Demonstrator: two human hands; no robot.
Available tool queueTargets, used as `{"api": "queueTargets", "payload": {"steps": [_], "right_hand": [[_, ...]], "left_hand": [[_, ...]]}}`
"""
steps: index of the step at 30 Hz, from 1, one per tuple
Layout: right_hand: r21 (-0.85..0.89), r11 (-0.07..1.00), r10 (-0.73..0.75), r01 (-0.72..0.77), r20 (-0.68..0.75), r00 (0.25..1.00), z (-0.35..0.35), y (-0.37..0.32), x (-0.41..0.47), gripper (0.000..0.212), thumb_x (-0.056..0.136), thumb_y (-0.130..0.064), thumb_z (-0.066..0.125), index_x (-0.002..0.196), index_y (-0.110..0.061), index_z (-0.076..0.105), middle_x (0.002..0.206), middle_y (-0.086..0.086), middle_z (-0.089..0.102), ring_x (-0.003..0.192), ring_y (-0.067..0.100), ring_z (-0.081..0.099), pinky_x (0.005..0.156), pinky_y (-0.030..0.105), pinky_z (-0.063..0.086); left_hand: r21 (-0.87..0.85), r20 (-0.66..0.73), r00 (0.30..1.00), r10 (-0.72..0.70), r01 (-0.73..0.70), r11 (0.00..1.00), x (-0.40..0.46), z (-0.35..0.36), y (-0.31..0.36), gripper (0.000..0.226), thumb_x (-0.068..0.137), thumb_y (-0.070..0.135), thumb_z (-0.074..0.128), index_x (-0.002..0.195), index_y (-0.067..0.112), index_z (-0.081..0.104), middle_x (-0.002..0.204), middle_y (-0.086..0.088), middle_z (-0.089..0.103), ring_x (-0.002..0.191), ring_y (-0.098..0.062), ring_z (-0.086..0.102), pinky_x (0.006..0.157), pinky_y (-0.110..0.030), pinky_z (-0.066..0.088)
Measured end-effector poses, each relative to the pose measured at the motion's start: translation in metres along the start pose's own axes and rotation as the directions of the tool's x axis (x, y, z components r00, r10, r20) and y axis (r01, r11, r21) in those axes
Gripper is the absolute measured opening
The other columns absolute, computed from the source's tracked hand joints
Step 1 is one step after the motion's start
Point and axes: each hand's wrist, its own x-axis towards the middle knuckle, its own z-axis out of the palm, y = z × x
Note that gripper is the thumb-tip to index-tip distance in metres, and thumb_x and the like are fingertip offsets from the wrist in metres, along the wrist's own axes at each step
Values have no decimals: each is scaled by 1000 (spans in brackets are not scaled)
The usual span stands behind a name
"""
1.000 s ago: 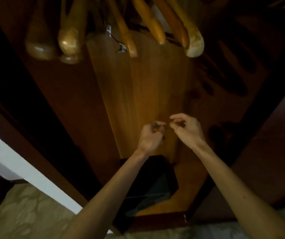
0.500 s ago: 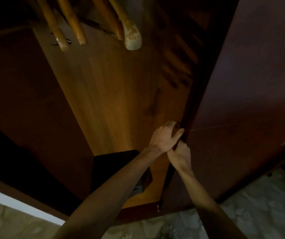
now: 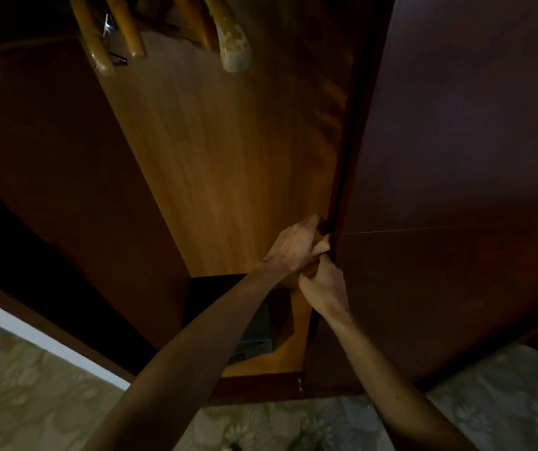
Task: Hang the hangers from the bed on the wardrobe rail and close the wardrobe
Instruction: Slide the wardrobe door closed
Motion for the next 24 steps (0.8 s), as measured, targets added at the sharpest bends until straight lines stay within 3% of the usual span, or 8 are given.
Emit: {"api": "queueTargets", "payload": {"steps": [5, 10, 14, 16, 20, 24], "right_hand": [[-21, 1000, 10, -10, 10, 1000, 0, 3, 4, 34, 94, -25, 64, 126, -17, 56, 114, 1, 67, 100, 18, 67, 82, 31, 56], [-115, 993, 21, -17, 41, 999, 4, 2, 13, 19, 94, -30, 64, 109, -19, 59, 94, -4, 65, 75, 8, 60, 64, 23, 46], [-223, 975, 10, 3, 60, 998, 4, 6, 16, 15, 96, -31, 63, 105, -21, 56, 78, -10, 55, 63, 3, 51, 57, 20, 42], [-283, 959, 12, 14, 91, 996, 4, 5, 15, 16, 97, -31, 62, 107, -20, 58, 80, -9, 54, 68, 9, 55, 54, 19, 39], [-361, 932, 31, 5, 95, 995, 8, 6, 16, 25, 95, -35, 64, 112, -16, 63, 106, 2, 69, 97, 22, 69, 66, 26, 45], [-366, 926, -40, 90, 141, 989, 18, 1, 16, 26, 94, -34, 66, 114, -17, 64, 107, 3, 68, 94, 20, 70, 70, 29, 56]], "left_hand": [[-13, -32, 999, 15, -15, 1000, -8, -5, -8, 40, 105, 45, 44, 116, 8, 53, 100, -5, 60, 72, -19, 57, 59, -33, 44], [-4, -56, 998, 34, -34, 999, -17, -16, -19, 38, 104, 41, 47, 115, 6, 54, 87, 3, 53, 58, -12, 47, 50, -20, 26], [-27, -66, 998, 12, -13, 1000, -28, -24, -29, 35, 104, 38, 49, 111, 4, 53, 68, 16, 41, 50, 0, 37, 43, -16, 28], [-29, -66, 998, -13, 11, 1000, -34, -27, -35, 34, 104, 39, 49, 108, 5, 53, 67, 16, 41, 49, 1, 37, 42, -16, 27], [11, -66, 997, -38, 38, 999, -45, -36, -49, 35, 104, 42, 48, 105, 7, 52, 68, 15, 45, 51, -1, 41, 45, -17, 25], [32, -79, 995, -67, 69, 997, -58, -46, -58, 28, 104, 36, 51, 112, 9, 54, 69, 16, 47, 51, -2, 45, 46, -16, 29]]}}
